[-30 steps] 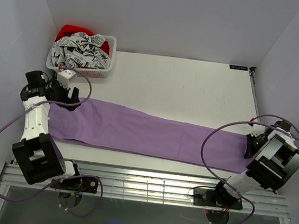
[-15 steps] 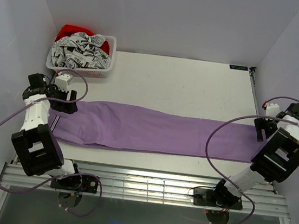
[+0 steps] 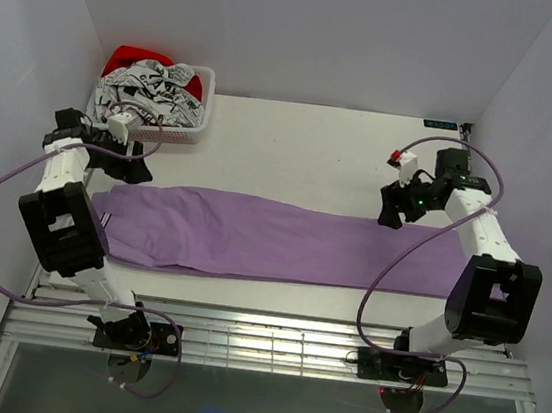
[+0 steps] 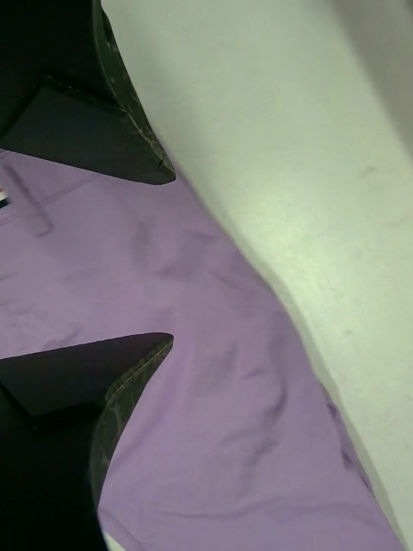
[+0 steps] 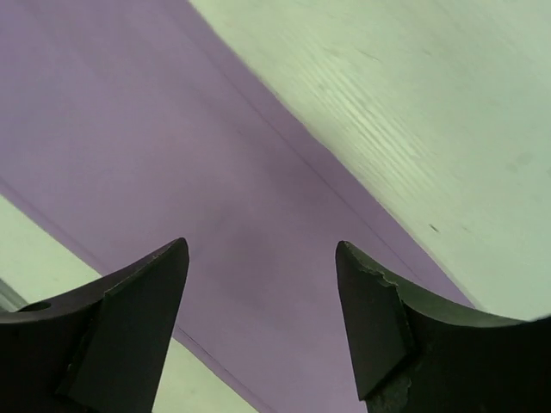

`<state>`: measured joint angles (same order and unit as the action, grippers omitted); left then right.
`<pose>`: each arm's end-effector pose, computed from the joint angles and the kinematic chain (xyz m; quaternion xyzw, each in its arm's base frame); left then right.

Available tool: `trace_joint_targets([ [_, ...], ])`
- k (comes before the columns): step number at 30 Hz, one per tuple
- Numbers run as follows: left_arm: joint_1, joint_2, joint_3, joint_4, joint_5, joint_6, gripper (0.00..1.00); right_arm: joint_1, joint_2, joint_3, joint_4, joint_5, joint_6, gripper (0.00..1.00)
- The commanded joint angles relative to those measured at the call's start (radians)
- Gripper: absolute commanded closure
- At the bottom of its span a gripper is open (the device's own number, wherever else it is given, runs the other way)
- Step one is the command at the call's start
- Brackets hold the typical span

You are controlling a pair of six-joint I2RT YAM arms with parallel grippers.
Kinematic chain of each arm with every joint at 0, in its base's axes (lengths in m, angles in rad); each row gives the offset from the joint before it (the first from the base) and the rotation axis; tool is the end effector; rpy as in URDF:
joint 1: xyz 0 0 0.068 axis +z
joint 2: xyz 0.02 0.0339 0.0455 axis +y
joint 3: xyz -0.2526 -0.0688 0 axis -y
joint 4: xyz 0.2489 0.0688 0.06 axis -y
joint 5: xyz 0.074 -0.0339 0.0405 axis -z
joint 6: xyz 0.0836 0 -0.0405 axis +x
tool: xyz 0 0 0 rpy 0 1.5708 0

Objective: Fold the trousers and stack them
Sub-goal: Fold the trousers

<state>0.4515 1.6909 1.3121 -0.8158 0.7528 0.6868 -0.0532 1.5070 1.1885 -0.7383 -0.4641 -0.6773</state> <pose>0.3428 0.1027 0.2024 0.1755 0.8992 -0.2105 0.3411 0.3337 0.0197 0.2151 -0.3446 0.8778 0.1194 0.3105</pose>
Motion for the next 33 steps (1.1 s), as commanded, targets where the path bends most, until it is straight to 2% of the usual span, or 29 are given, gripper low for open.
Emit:
trace_joint_targets([
  [1,-0.066,0.078,0.134,-0.045,0.167,0.121,0.21,0.112,0.093,0.011,-0.018,-0.133,0.122,0.3],
  [7,-0.16,0.239,0.199,-0.065,0.223,0.174,0.22,0.252,0.191,0.011,0.074,-0.148,0.209,0.43],
  [12,-0.218,0.299,0.139,0.047,0.229,0.106,0.23,0.309,0.271,-0.009,0.116,-0.091,0.248,0.47],
  [16,-0.246,0.329,0.104,0.107,0.209,0.083,0.3,0.331,0.328,-0.058,0.143,-0.004,0.265,0.53],
  [17,-0.255,0.337,0.101,0.104,0.209,0.085,0.32,0.331,0.346,-0.067,0.143,0.022,0.266,0.53],
  [21,-0.26,0.339,0.095,0.04,0.278,0.149,0.57,0.331,0.361,-0.092,0.151,0.045,0.263,0.56],
  [22,-0.26,0.323,0.092,0.024,0.289,0.161,0.69,0.331,0.36,-0.09,0.149,0.041,0.263,0.57],
  [24,-0.26,0.299,0.079,-0.002,0.334,0.189,0.78,0.332,0.357,-0.075,0.136,0.033,0.266,0.57],
  [25,-0.26,0.287,0.075,-0.031,0.347,0.203,0.88,0.332,0.355,-0.063,0.126,0.028,0.268,0.58],
  [26,-0.26,0.256,0.072,-0.051,0.361,0.235,0.94,0.332,0.352,-0.037,0.107,0.028,0.266,0.58],
  [28,-0.261,0.225,0.055,-0.089,0.373,0.261,1.0,0.332,0.34,-0.011,0.09,0.022,0.251,0.58],
  [33,-0.261,0.057,-0.052,-0.083,0.336,0.355,1.0,0.332,0.302,0.089,0.025,-0.045,0.234,0.57],
])
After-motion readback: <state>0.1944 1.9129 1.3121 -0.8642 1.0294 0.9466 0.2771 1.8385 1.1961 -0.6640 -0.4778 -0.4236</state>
